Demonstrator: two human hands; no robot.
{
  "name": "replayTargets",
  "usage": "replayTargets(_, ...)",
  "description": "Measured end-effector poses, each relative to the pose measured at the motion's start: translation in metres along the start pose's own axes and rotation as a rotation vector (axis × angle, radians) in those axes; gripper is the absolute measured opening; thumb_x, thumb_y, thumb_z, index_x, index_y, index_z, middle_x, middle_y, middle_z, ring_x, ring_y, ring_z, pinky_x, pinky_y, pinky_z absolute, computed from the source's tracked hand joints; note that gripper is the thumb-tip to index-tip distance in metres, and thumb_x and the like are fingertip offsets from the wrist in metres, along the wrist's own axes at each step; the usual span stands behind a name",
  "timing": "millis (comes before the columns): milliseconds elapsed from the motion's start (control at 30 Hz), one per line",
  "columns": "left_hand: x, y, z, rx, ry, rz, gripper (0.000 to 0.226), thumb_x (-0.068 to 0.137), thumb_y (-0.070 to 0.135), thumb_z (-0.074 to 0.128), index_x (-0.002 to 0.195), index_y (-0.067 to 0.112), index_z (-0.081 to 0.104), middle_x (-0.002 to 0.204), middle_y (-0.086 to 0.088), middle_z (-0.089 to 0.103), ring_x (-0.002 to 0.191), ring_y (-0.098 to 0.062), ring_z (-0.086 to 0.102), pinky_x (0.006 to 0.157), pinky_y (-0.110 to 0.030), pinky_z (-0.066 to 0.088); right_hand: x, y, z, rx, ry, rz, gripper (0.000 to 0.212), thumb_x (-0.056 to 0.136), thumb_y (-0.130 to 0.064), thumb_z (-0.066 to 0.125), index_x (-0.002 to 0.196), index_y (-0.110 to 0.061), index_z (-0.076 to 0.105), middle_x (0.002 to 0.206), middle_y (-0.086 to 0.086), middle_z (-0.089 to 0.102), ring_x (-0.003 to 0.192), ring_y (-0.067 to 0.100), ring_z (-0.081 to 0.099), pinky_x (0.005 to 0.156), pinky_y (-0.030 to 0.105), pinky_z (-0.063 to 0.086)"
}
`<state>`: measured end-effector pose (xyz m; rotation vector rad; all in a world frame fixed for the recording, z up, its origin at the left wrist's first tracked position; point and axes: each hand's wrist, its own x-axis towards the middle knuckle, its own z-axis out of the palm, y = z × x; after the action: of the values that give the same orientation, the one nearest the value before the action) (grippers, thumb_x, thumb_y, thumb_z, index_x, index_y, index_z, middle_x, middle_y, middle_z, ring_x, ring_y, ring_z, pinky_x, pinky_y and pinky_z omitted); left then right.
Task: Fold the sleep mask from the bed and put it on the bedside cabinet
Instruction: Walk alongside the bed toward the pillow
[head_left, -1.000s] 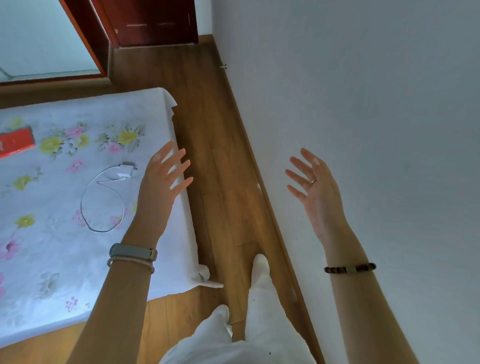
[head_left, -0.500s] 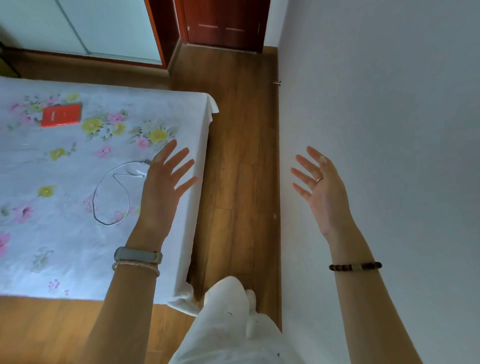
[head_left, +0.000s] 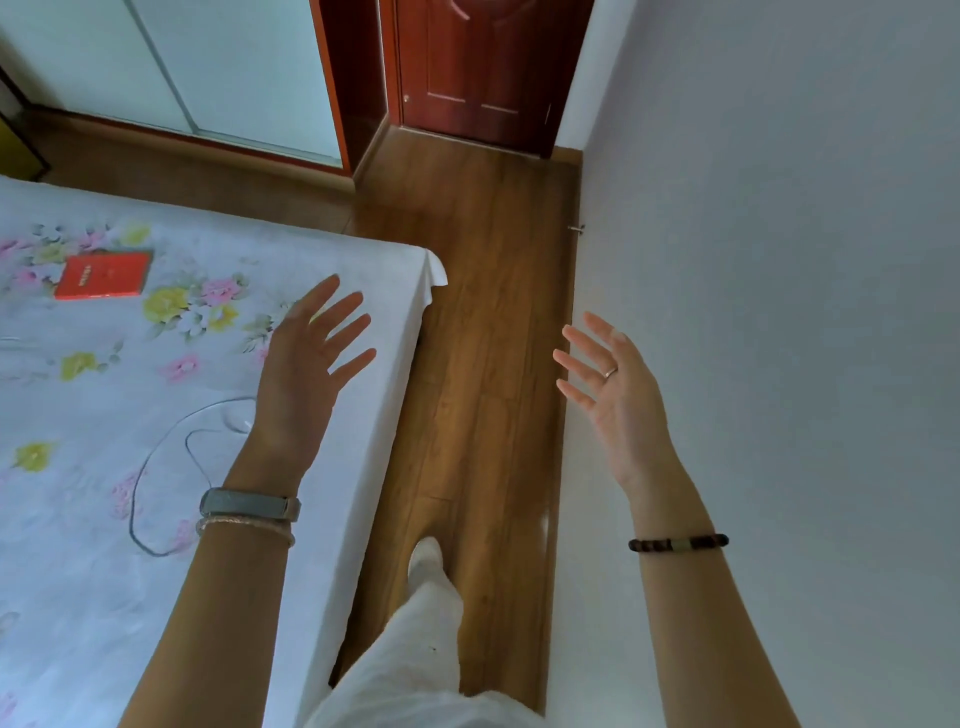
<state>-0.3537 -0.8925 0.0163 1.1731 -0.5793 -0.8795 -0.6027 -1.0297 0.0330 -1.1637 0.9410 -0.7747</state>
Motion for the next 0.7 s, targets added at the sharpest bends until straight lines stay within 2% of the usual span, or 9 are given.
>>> replayTargets(233,0.127,0.011,0.008,0.029,-0.037,-0.030,0.069,0.090,0.052,0.038,0.149,0.017,0.036,0.151,-0.009,0.047,0.133,-0.027,0.052,0.111,-0.053,0.039,0.117,-0.028,0.006,0.030,0.027,-0.015,0.042,0.106,-0.036,0.029,0.142,-0.023,0.047,0.146,0.003,0.055,0.128,0.022,0.058,0.113,0.047,0.041)
replayTargets(300,0.155,0.012,0.016,0.047,-0.051,-0.044,0.080,0.084,0.064,0.050,0.149,0.017,0.036,0.152,-0.008,0.047,0.134,-0.027,0.052,0.110,-0.052,0.041,0.145,-0.033,0.003,0.038,0.043,-0.005,0.042,0.106,-0.036,0.030,0.142,-0.023,0.047,0.146,0.003,0.054,0.128,0.023,0.058,0.113,0.048,0.041)
replayTargets(367,0.182,0.011,0.025,0.065,-0.055,-0.054,0.100,0.068,0.075,0.065,0.147,0.020,0.038,0.152,-0.007,0.046,0.135,-0.027,0.051,0.107,-0.048,0.044,0.176,-0.037,0.001,0.046,0.049,-0.001,0.042,0.106,-0.036,0.030,0.142,-0.023,0.047,0.146,0.004,0.054,0.129,0.023,0.058,0.113,0.048,0.041)
replayTargets(433,0.209,0.009,0.034,0.074,-0.051,-0.051,0.106,0.061,0.077,0.069,0.146,0.021,0.038,0.152,-0.007,0.046,0.135,-0.027,0.050,0.107,-0.047,0.044,0.205,-0.040,-0.002,0.059,0.047,0.002,0.042,0.106,-0.036,0.030,0.142,-0.022,0.047,0.146,0.004,0.054,0.128,0.023,0.058,0.112,0.049,0.041)
replayTargets(567,0.273,-0.003,0.048,0.053,0.001,-0.033,0.095,0.074,0.071,0.061,0.147,0.017,0.035,0.152,-0.008,0.046,0.135,-0.027,0.051,0.106,-0.045,0.047,0.282,-0.053,-0.005,0.053,-0.003,0.023,0.040,0.106,-0.036,0.030,0.140,-0.024,0.048,0.146,0.003,0.055,0.129,0.023,0.058,0.113,0.050,0.040)
replayTargets(633,0.305,-0.009,0.056,0.041,0.028,-0.012,0.077,0.088,0.059,0.049,0.149,0.014,0.035,0.150,-0.009,0.048,0.135,-0.029,0.051,0.103,-0.042,0.050,0.322,-0.061,-0.008,0.057,-0.038,0.019,0.039,0.106,-0.035,0.030,0.138,-0.025,0.049,0.146,0.004,0.054,0.129,0.024,0.057,0.114,0.050,0.039)
replayTargets(700,0.337,-0.015,0.068,0.038,0.084,0.006,0.066,0.092,0.050,0.041,0.148,0.016,0.038,0.147,-0.008,0.052,0.133,-0.027,0.053,0.103,-0.046,0.049,0.363,-0.071,-0.014,0.056,-0.066,0.013,0.037,0.106,-0.036,0.031,0.136,-0.027,0.050,0.146,0.005,0.055,0.129,0.024,0.058,0.114,0.051,0.039)
